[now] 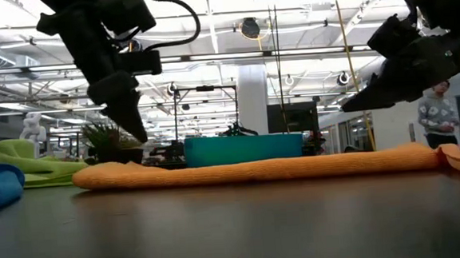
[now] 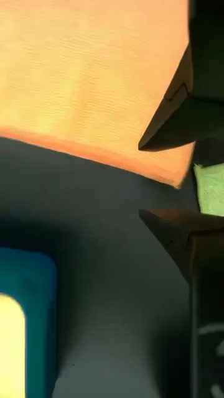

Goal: Fold microfiber towels
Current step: Fold the top orange microfiber cloth

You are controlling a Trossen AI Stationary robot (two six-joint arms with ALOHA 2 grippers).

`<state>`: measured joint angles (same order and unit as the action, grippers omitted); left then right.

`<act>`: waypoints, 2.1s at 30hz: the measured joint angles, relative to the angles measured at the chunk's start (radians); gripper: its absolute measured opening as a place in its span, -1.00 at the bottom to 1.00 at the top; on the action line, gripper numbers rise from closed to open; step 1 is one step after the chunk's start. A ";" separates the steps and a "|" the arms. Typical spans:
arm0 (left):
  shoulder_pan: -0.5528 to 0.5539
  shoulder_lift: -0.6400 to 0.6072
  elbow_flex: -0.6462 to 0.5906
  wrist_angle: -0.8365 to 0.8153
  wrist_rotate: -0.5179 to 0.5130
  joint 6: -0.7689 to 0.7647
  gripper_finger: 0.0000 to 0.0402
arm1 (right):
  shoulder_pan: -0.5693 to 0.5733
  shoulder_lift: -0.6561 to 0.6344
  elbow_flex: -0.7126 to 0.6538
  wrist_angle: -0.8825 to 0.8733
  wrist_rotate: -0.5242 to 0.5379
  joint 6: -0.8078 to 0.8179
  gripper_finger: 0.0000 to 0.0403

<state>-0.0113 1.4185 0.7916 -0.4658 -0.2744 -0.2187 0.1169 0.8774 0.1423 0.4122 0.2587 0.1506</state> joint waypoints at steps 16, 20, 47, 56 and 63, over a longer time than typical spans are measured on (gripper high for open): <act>-0.104 0.034 -0.020 0.465 0.109 0.060 -0.41 | 0.000 0.177 0.242 -0.397 -0.081 -0.028 -0.46; -0.127 0.066 -0.018 0.474 0.109 0.042 -0.47 | 0.002 0.270 0.242 -0.374 -0.080 0.017 -0.46; -0.076 0.217 -0.018 0.161 -0.249 -0.117 -0.52 | -0.103 0.324 0.242 -0.212 -0.026 -0.066 -0.46; -0.117 0.146 -0.012 0.376 -0.156 -0.063 -0.52 | -0.102 0.306 0.242 -0.323 0.030 -0.050 -0.46; -0.148 0.190 -0.017 0.529 -0.108 -0.018 -0.52 | -0.103 0.312 0.242 -0.337 0.054 -0.021 -0.46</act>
<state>-0.1593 1.6084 0.7746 0.0633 -0.3821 -0.2371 0.0142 1.1892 0.3840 0.0755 0.3128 0.1295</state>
